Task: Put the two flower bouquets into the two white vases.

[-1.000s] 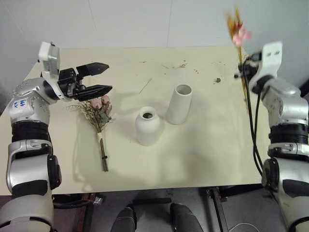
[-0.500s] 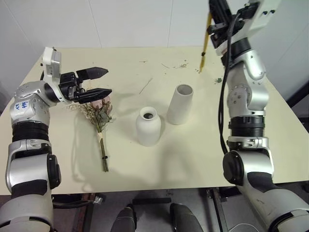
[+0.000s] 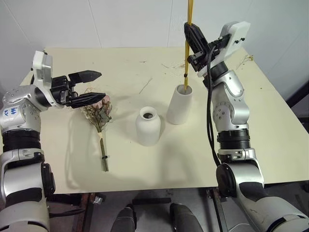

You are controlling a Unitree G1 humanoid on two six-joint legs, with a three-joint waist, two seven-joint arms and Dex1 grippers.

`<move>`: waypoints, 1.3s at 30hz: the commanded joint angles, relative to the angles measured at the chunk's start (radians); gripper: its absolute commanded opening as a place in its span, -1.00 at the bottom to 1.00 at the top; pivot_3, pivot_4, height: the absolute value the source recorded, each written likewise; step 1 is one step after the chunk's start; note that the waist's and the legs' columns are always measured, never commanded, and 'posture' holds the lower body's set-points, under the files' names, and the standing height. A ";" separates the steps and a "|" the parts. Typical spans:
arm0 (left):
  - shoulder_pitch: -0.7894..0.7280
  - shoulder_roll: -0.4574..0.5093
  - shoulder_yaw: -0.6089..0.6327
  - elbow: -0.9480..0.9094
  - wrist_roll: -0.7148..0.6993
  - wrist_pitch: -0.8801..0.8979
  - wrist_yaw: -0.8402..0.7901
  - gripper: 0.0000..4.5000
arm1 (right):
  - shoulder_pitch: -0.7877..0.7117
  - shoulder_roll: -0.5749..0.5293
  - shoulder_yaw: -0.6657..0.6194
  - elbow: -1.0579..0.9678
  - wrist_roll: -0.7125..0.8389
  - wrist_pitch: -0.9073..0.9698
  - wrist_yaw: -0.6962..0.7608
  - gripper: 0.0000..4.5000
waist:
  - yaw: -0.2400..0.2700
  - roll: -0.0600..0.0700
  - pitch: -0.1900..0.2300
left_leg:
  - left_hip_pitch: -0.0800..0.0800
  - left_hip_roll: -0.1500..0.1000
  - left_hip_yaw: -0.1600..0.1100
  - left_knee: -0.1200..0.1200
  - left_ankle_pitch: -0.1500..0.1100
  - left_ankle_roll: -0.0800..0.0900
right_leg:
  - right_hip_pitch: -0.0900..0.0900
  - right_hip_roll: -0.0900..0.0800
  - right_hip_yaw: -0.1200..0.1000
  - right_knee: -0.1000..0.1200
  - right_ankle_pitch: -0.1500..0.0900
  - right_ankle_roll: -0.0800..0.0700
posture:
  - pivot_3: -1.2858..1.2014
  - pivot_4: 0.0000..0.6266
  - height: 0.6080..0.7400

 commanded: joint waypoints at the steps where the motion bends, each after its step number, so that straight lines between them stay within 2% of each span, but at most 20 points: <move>1: 0.008 0.025 0.032 -0.051 -0.030 0.012 0.012 1.00 | 0.017 0.021 0.004 -0.068 0.021 -0.008 -0.001 -0.98 | 0.000 0.000 0.000 | 0.000 0.000 0.000 0.000 0.000 0.000 | 0.000 0.000 0.000 0.000 0.000 0.000 | 0.03 -0.52 1.00; 8: 0.018 0.028 0.037 -0.066 -0.035 0.018 0.027 1.00 | 0.103 0.052 0.019 -0.121 0.016 -0.014 -0.016 -0.98 | 0.001 0.000 0.000 | 0.000 0.000 0.000 0.000 0.000 0.000 | 0.000 0.000 0.000 0.000 0.000 0.000 | 0.03 -0.52 1.00; 9: 0.019 0.028 0.037 -0.067 -0.035 0.018 0.030 1.00 | 0.114 0.050 0.020 -0.118 0.007 -0.021 -0.020 -0.90 | 0.001 0.000 0.000 | 0.000 0.000 0.000 0.000 0.000 0.000 | 0.000 0.000 0.000 0.000 0.000 0.000 | 0.03 -0.52 1.00; 12: 0.018 0.028 0.037 -0.065 -0.035 0.015 0.035 1.00 | 0.137 0.038 0.022 -0.109 -0.016 -0.039 -0.021 -0.60 | 0.002 0.000 0.000 | 0.000 0.000 0.000 0.000 0.000 0.000 | 0.000 0.000 0.000 0.000 0.000 0.000 | 0.03 -0.52 1.00; 22: 0.010 0.020 0.036 -0.059 -0.034 0.009 0.041 1.00 | 0.263 -0.064 0.012 -0.326 0.063 0.083 0.038 0.89 | 0.003 0.000 0.000 | 0.000 0.000 0.000 -0.001 0.000 0.000 | -0.001 0.000 0.000 -0.001 0.000 0.000 | 0.03 -0.52 1.00; 23: 0.010 0.019 0.036 -0.058 -0.034 0.008 0.041 1.00 | 0.272 -0.075 0.011 -0.339 0.069 0.094 0.042 0.99 | 0.002 0.000 0.000 | 0.000 0.000 0.000 -0.001 0.000 0.000 | -0.001 0.000 0.000 -0.001 0.000 0.000 | 0.03 -0.52 1.00; 35: 0.006 0.003 0.033 -0.056 -0.033 -0.003 0.051 1.00 | 0.329 -0.200 0.003 -0.458 0.128 0.212 0.092 0.99 | 0.005 0.000 0.000 | 0.000 0.000 0.000 0.000 0.000 0.000 | -0.001 0.000 0.000 -0.003 -0.001 -0.001 | 0.03 -0.52 1.00; 37: 0.016 0.008 0.037 -0.062 -0.030 -0.001 0.066 1.00 | 0.354 -0.254 0.009 -0.509 0.155 0.274 0.129 0.99 | 0.006 0.000 0.000 | 0.000 0.000 0.000 0.000 0.000 0.000 | -0.001 0.000 0.000 -0.003 -0.001 -0.001 | 0.03 -0.52 1.00; 39: 0.038 0.018 0.047 -0.084 -0.019 0.009 0.119 1.00 | 0.394 -0.353 0.002 -0.572 0.193 0.354 0.196 0.99 | 0.008 0.000 0.000 | 0.000 0.000 0.000 0.000 0.000 0.000 | 0.000 0.000 0.000 -0.004 -0.001 -0.001 | 0.03 -0.52 1.00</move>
